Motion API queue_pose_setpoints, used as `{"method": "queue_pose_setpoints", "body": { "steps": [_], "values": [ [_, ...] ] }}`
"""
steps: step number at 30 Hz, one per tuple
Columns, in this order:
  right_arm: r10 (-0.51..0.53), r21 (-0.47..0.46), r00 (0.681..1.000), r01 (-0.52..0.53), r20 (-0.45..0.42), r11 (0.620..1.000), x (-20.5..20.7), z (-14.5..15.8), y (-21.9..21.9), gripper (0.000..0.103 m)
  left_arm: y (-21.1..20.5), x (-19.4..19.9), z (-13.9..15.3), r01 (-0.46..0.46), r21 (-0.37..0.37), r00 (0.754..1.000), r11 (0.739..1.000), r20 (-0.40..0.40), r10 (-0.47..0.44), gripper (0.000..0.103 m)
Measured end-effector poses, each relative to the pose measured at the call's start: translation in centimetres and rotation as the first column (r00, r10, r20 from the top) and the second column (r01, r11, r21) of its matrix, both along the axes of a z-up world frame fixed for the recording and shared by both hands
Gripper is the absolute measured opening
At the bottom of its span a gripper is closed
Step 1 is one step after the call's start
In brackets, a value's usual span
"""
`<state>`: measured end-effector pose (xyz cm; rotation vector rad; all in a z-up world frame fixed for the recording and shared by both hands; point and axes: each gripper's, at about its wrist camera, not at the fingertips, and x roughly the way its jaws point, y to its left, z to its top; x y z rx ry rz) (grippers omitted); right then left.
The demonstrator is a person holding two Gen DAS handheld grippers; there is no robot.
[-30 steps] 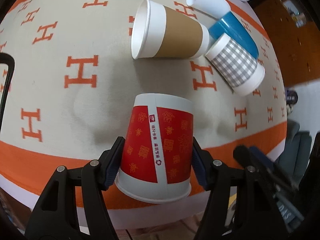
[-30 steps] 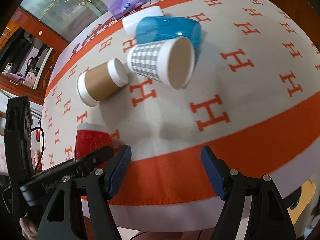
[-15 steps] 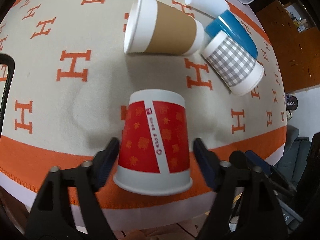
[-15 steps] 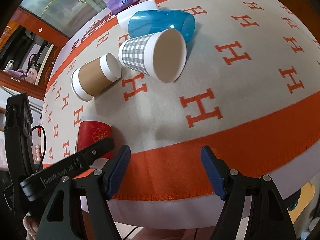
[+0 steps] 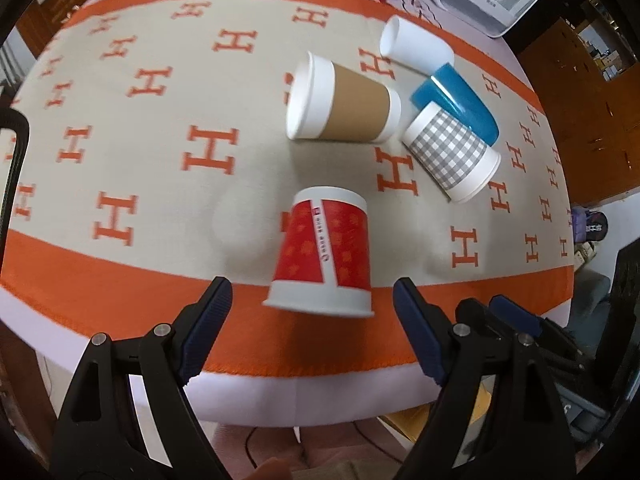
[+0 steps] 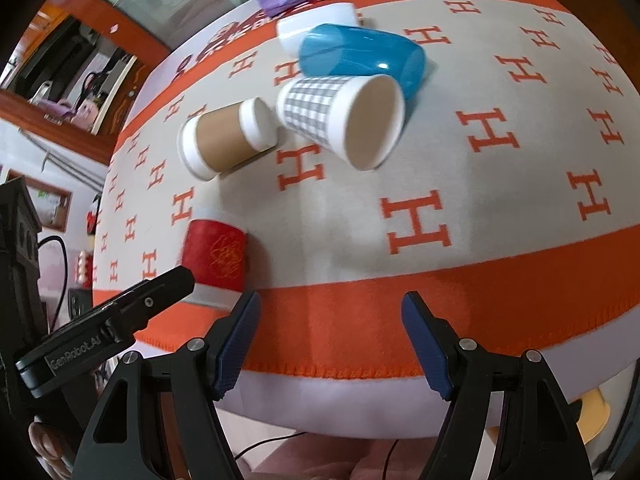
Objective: Flip cup upside down
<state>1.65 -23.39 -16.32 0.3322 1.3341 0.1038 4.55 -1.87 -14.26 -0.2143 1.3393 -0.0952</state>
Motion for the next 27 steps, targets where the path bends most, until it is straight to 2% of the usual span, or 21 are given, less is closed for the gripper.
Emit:
{"method": "queue_pose_setpoints", "body": {
  "steps": [8,14,21,27],
  "values": [
    [0.077,0.03,0.997,-0.078,0.027,0.997,0.1,2.5,2.1,0.074,2.9,-1.3,3.0,-0.039,0.047,0.999,0.998,0.034,0.037,0.081],
    [0.095,0.053,0.995,-0.096,0.025,0.994,0.9,3.5,4.2,0.077,4.8,-0.7,2.4,-0.046,0.122,0.999,0.992,0.015,0.044,0.08],
    [0.082,0.136,0.996,-0.075,-0.046,0.988,4.1,1.5,6.4,0.077,7.0,0.3,0.2,-0.041,0.14,0.999,0.989,-0.017,0.044,0.074],
    [0.076,0.152,0.99,-0.057,-0.119,0.987,6.7,-1.6,8.3,0.077,9.2,1.1,-1.5,-0.061,0.141,0.997,0.988,-0.04,0.067,0.071]
  ]
}}
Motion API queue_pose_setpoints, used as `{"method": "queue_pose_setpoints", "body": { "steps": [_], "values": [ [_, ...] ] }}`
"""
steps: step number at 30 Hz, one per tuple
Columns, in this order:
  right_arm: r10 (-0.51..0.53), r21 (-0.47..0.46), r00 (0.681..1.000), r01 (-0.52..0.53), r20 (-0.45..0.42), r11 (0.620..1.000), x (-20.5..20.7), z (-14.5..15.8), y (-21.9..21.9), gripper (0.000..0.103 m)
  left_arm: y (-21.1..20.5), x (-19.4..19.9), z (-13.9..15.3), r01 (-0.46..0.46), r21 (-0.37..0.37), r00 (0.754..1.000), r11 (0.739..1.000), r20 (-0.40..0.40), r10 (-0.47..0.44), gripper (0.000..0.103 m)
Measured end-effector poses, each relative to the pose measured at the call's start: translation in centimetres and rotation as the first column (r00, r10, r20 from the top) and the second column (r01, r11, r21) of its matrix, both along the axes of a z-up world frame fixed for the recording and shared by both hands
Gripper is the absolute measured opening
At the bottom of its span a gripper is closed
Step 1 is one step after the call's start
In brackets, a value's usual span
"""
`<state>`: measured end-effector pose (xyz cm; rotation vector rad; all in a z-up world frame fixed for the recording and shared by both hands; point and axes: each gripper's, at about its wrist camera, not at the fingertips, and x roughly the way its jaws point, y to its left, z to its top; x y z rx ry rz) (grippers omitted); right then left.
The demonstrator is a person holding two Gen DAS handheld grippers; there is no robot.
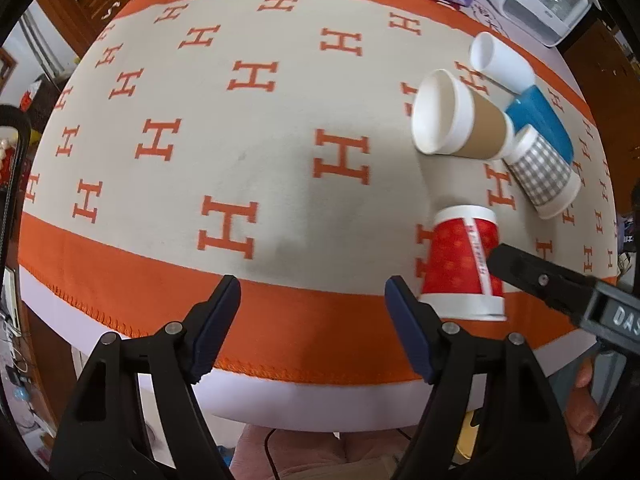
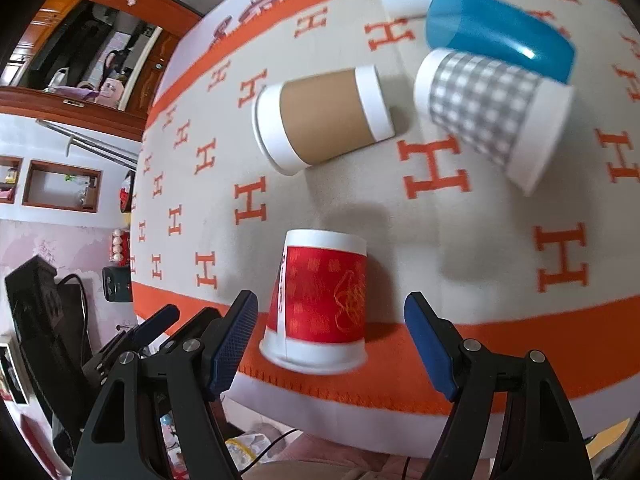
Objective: Flip cup upside down
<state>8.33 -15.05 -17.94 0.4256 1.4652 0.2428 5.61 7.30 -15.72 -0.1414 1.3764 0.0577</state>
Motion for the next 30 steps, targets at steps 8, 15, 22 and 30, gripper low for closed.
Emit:
{"method": "queue_pose_setpoints", "body": {
  "steps": [8,15,22,30],
  "values": [
    [-0.029,0.004,0.997,0.029,-0.077,1.0,2.1,-3.6,0.9,0.077,1.3,0.6,-1.4,0.03,-0.021,0.999,0.999,-0.02,-0.03,0.071],
    [-0.03,0.005,0.994,0.03,-0.101,1.0,1.8,-4.6,1.9,0.061,1.1,0.6,-1.8,0.063,-0.035,0.998,0.997,-0.018,-0.063,0.071],
    [-0.036,0.001,0.999,0.036,-0.022,0.999,-0.4,-2.1,1.1,0.06,0.0,0.0,-1.2,0.092,-0.032,0.996,0.995,0.016,-0.091,0.071],
    [-0.034,-0.122,0.965,0.068,0.26,0.99,-2.8,2.0,-0.5,0.06,-1.4,-0.7,0.4,0.103,-0.019,0.983,0.994,0.152,-0.099,0.071]
  ]
}}
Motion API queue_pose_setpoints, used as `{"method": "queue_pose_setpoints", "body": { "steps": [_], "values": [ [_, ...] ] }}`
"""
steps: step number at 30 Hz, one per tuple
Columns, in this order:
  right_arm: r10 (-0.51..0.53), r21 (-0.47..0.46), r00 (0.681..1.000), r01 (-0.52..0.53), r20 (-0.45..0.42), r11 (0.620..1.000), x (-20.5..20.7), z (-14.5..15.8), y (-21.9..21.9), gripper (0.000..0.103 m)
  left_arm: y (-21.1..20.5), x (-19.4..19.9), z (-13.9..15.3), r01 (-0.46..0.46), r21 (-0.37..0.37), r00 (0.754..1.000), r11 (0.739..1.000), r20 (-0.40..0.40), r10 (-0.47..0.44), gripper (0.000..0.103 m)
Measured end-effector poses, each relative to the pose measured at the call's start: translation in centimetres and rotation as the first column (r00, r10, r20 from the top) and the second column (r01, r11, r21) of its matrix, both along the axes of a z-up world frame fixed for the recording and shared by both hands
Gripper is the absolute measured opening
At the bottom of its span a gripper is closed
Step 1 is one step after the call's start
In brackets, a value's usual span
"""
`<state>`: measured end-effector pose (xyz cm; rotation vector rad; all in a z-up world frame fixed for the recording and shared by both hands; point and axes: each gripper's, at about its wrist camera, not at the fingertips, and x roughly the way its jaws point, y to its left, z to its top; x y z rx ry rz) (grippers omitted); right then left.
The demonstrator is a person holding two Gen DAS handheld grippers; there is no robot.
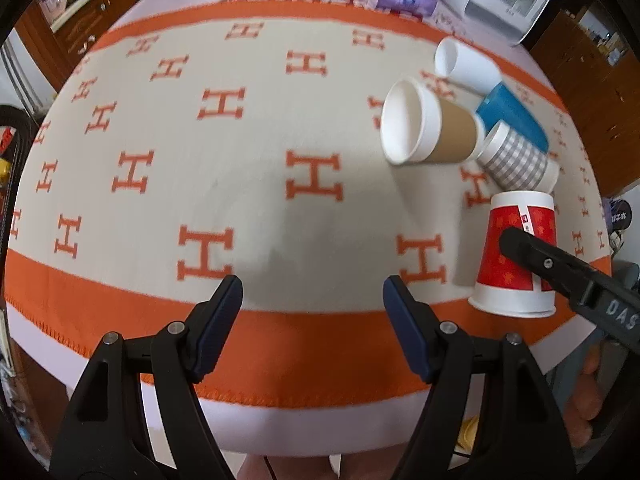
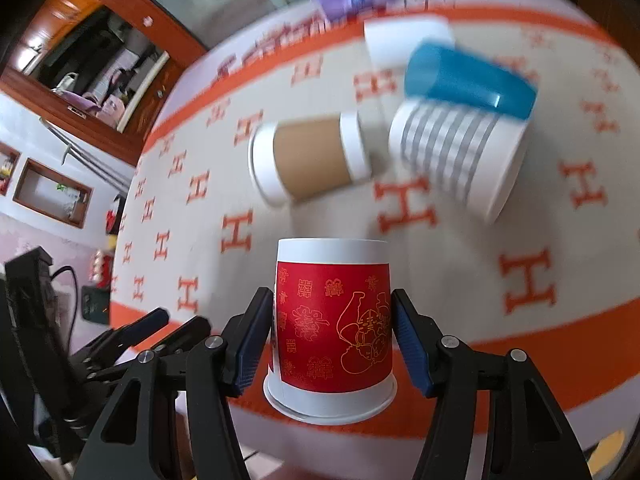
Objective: Flip cup upside down
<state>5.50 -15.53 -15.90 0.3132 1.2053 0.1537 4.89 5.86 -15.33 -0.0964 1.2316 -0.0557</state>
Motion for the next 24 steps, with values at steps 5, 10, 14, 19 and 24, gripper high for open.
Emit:
{"method": "queue_pose_setpoints", "body": {
  "steps": [5,10,14,19,24],
  "values": [
    [0.035,-0.108,0.968,-0.008,0.247,0.994,-1.3,0.9,-0.1,0.06,-0.8,-0.2,0.6,-0.02,0.012,0.995,1.0,0.096,0.018,0.071],
    [0.112,-0.198,0.898,-0.029,0.425,0.98,-2.7,-0.1,0.7,0.06,-1.3,-0.3,0.2,-0.038,0.029,0.99,0.999,0.139,0.034,0.071],
    [0.134,-0.195,0.893,-0.053,0.43,0.979,-3.0,-1.9,0.8,0.06,-1.2,-0.7,-0.6,-0.052,0.025,0.989,0.998,0.137,0.048,0.071],
    [0.186,-0.246,0.876,-0.08,0.445,0.966,-4.8,-2.5,1.7,0.061,-1.3,-1.4,-1.1,-0.058,0.03,0.99,0.998,0.134,0.054,0.071],
    [0.229,-0.276,0.88,-0.118,0.417,0.954,-6.8,-3.6,2.2,0.061,-1.5,-2.0,-1.0,-0.055,0.027,0.989,0.998,0.141,0.05,0.071]
  ]
}}
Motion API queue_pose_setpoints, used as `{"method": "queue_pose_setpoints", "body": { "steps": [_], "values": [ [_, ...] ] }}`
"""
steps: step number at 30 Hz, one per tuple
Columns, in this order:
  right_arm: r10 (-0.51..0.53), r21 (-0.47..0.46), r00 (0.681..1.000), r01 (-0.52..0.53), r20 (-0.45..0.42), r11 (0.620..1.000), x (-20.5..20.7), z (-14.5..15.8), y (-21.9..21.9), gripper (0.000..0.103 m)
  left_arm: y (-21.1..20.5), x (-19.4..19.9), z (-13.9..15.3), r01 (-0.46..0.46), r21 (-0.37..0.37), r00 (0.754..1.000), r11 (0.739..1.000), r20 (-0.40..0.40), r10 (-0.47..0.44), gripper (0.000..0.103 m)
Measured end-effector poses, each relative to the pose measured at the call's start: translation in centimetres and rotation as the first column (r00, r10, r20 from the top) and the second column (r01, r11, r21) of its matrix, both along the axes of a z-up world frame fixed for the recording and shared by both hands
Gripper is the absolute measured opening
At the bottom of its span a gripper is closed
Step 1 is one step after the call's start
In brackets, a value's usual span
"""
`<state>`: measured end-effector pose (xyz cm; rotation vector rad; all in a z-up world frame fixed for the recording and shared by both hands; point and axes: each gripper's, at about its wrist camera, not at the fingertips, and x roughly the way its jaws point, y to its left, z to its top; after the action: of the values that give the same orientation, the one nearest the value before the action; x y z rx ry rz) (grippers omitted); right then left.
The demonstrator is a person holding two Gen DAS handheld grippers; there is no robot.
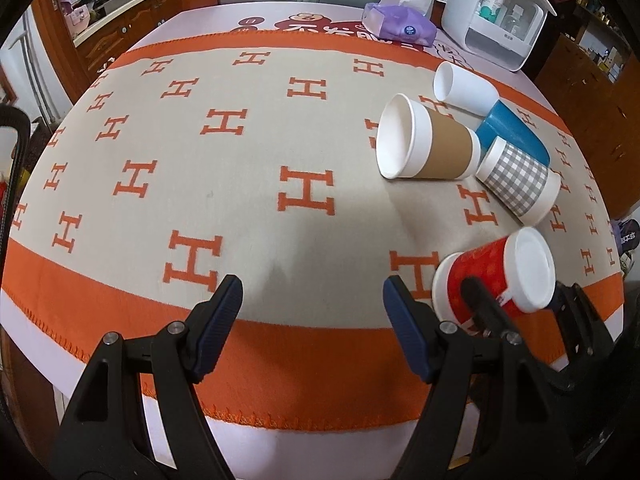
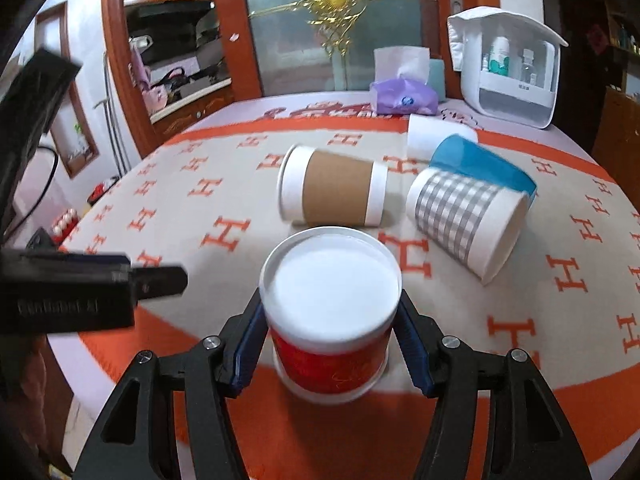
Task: Flip cup upside down
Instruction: 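Turn the red cup mouth-up and set it down with the right tool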
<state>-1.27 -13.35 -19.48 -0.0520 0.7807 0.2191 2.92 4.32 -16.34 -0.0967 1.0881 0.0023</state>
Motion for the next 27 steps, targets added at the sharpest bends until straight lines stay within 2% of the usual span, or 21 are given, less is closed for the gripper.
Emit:
{"method": "queue_pose_setpoints", "body": {
  "steps": [2,4,6,7,14,20,23,27],
  "values": [
    [0.004,-0.011,1.0,-0.004,0.004,1.0,-0.5,-0.1,0.3,0.063,-0.1,-0.2,0.0,0.006,0.003,1.0,1.0,0.002,-0.006,0.071],
    [0.002,-0.007,1.0,-0.002,-0.003,1.0,-0.8,-0.3,0.3,0.07,-0.3,-0.4,-0.1,0.012,0.007,1.0,1.0,-0.002,-0.012,0.071],
    [-0.01,0.004,1.0,0.01,0.003,1.0,-1.1,-0.2,0.2,0.082,-0.4,-0.5,-0.3,0.02,0.007,1.0,1.0,-0.011,-0.02,0.071],
    [-0.018,0.011,1.0,0.018,0.009,1.0,-1.3,-0.1,0.1,0.083,-0.5,-0.6,-0.4,0.023,0.005,1.0,1.0,-0.016,-0.023,0.071],
    [-0.04,0.04,0.999,0.041,-0.025,0.998,-2.2,-0.3,-0.7,0.083,-0.7,-1.2,-0.8,0.029,0.004,0.999,1.0,-0.038,-0.029,0.071],
    [-0.063,0.109,0.993,0.074,-0.099,0.991,-3.3,-0.1,-2.3,0.083,-1.1,-1.8,-0.4,0.034,0.001,0.999,0.999,-0.042,-0.034,0.071],
    [-0.075,0.122,0.989,0.091,-0.126,0.988,-3.8,0.7,-2.9,0.083,-1.6,-2.1,0.2,0.046,0.004,0.998,0.999,-0.04,-0.046,0.078],
    [-0.092,0.127,0.984,0.112,-0.151,0.986,-4.1,3.0,-3.6,0.083,-2.3,-2.6,1.8,0.059,-0.007,0.998,0.998,-0.03,-0.059,0.078]
  ]
}}
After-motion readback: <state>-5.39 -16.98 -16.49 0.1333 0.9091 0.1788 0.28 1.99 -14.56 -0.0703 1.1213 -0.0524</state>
